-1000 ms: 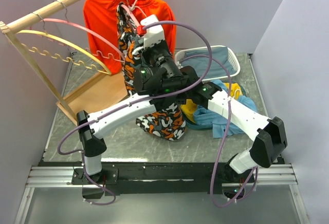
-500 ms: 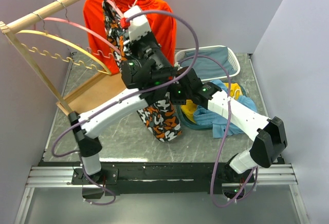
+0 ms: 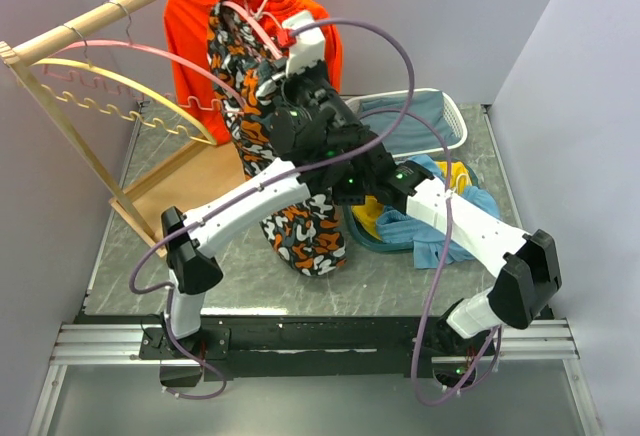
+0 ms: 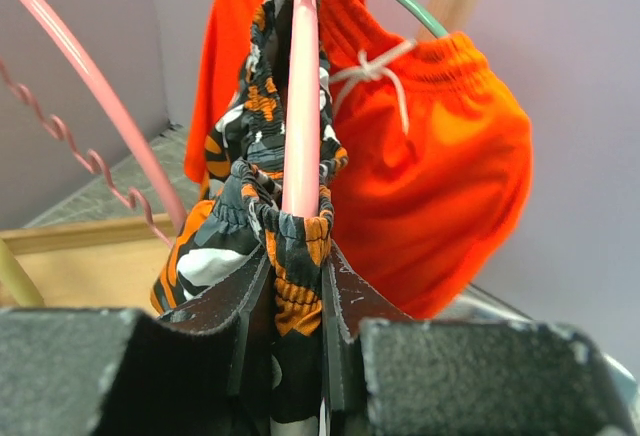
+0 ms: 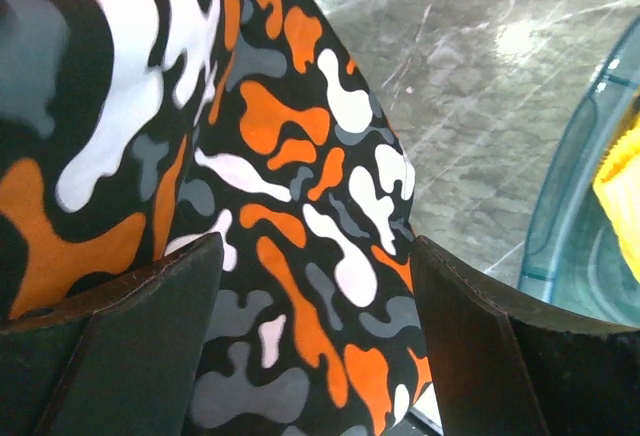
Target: Place the shorts on the hanger
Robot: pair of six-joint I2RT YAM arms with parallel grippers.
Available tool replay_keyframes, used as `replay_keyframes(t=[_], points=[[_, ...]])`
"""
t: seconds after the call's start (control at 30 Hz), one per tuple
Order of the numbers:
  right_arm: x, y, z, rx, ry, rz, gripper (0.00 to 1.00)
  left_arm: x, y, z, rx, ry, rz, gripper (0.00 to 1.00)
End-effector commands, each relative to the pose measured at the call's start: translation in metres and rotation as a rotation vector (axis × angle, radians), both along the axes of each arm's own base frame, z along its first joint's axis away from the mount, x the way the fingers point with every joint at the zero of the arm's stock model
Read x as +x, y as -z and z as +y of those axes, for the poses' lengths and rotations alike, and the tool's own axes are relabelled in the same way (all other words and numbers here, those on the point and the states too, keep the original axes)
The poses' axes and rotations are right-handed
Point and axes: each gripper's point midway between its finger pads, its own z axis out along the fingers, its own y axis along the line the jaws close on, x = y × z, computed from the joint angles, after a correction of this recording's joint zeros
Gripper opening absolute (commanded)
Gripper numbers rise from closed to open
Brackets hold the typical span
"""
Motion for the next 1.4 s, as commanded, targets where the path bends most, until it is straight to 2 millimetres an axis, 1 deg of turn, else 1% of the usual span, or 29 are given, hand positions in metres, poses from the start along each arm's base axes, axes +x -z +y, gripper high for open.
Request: replay_keyframes(t=[0.0,0.07,0.1,0.13,0.17,0.2,0.23,0.27,0.33,0.37,0.43,0.47,0.6,0.63,0.7,0.73,0.77,0.8,0.83,0.87,0.93,0.97,1.13,1.17,1.2,1.23,1.27,1.33,1.37], points=[[0.001,-0.022,-0.014,0.015,0.041,-0.083,0.82,-0.029,-0.029,-0.007,-0.058,0.105,-0.102,0.01],[0.002,-0.018,-0.021,-0.005,0.077,-0.082,0.82,-0.039,-0.024,-0.016,-0.094,0.132,-0.112,0.01],[0.002,-0.021,-0.025,-0.003,0.088,-0.091,0.82,-0.041,-0.021,-0.019,-0.071,0.141,-0.100,0.01],[0.000,-0.017,-0.028,-0.010,0.096,-0.087,0.82,-0.044,-0.018,-0.023,-0.070,0.148,-0.098,0.01],[-0.002,-0.022,-0.030,0.004,0.099,-0.101,0.82,-0.048,-0.018,-0.025,-0.102,0.159,-0.112,0.01],[-0.003,-0.023,-0.032,0.005,0.102,-0.104,0.82,-0.049,-0.015,-0.027,-0.083,0.163,-0.102,0.01],[-0.005,-0.020,-0.035,0.003,0.108,-0.104,0.82,-0.050,-0.015,-0.029,-0.083,0.166,-0.107,0.01],[-0.006,-0.026,-0.039,0.017,0.112,-0.122,0.82,-0.048,-0.014,-0.032,-0.066,0.168,-0.104,0.01],[-0.008,-0.029,-0.042,0.023,0.116,-0.131,0.82,-0.046,-0.018,-0.032,-0.076,0.163,-0.114,0.01],[-0.010,-0.032,-0.044,0.029,0.115,-0.136,0.82,-0.043,-0.016,-0.034,-0.068,0.158,-0.112,0.01],[-0.011,-0.034,-0.045,0.031,0.112,-0.141,0.82,-0.043,-0.017,-0.030,-0.072,0.149,-0.117,0.01],[-0.012,-0.036,-0.046,0.034,0.111,-0.144,0.82,-0.042,-0.012,-0.034,-0.063,0.149,-0.109,0.01],[-0.011,-0.038,-0.045,0.036,0.109,-0.152,0.82,-0.047,-0.007,-0.025,-0.032,0.140,-0.095,0.01],[-0.012,-0.039,-0.045,0.038,0.106,-0.153,0.82,-0.049,-0.005,-0.021,-0.057,0.136,-0.105,0.01],[-0.010,-0.036,-0.043,0.037,0.103,-0.146,0.82,-0.054,-0.009,-0.011,-0.054,0.137,-0.100,0.01],[-0.009,-0.036,-0.042,0.034,0.099,-0.145,0.82,-0.054,-0.005,-0.010,-0.039,0.136,-0.089,0.01],[-0.007,-0.035,-0.040,0.033,0.100,-0.142,0.82,-0.058,-0.010,0.000,-0.051,0.136,-0.093,0.01],[-0.007,-0.035,-0.040,0.033,0.099,-0.144,0.82,-0.059,-0.011,0.004,-0.062,0.138,-0.094,0.01],[-0.007,-0.034,-0.038,0.035,0.094,-0.141,0.82,-0.059,-0.005,0.003,-0.040,0.139,-0.083,0.01],[-0.005,-0.033,-0.037,0.034,0.093,-0.138,0.82,-0.063,-0.011,0.012,-0.057,0.141,-0.088,0.01],[-0.004,-0.034,-0.034,0.038,0.088,-0.137,0.82,-0.065,-0.009,0.017,-0.054,0.143,-0.078,0.01],[-0.002,-0.032,-0.033,0.035,0.088,-0.133,0.82,-0.069,-0.015,0.025,-0.073,0.144,-0.085,0.01],[0.001,-0.031,-0.028,0.035,0.077,-0.128,0.82,-0.073,-0.023,0.043,-0.092,0.140,-0.088,0.01],[0.002,-0.031,-0.026,0.037,0.072,-0.124,0.82,-0.074,-0.029,0.048,-0.166,0.139,-0.124,0.01],[0.003,-0.031,-0.025,0.037,0.067,-0.123,0.82,-0.071,-0.029,0.044,-0.102,0.140,-0.089,0.01],[0.004,-0.034,-0.023,0.039,0.062,-0.128,0.82,-0.070,-0.032,0.045,-0.110,0.137,-0.092,0.01],[0.005,-0.031,-0.023,0.029,0.064,-0.119,0.82,-0.067,-0.036,0.044,-0.174,0.134,-0.123,0.01],[0.007,-0.032,-0.022,0.025,0.061,-0.120,0.82,-0.064,-0.044,0.047,-0.169,0.122,-0.123,0.01],[0.006,-0.032,-0.022,0.023,0.059,-0.118,0.82,-0.060,-0.046,0.044,-0.179,0.122,-0.139,0.01]])
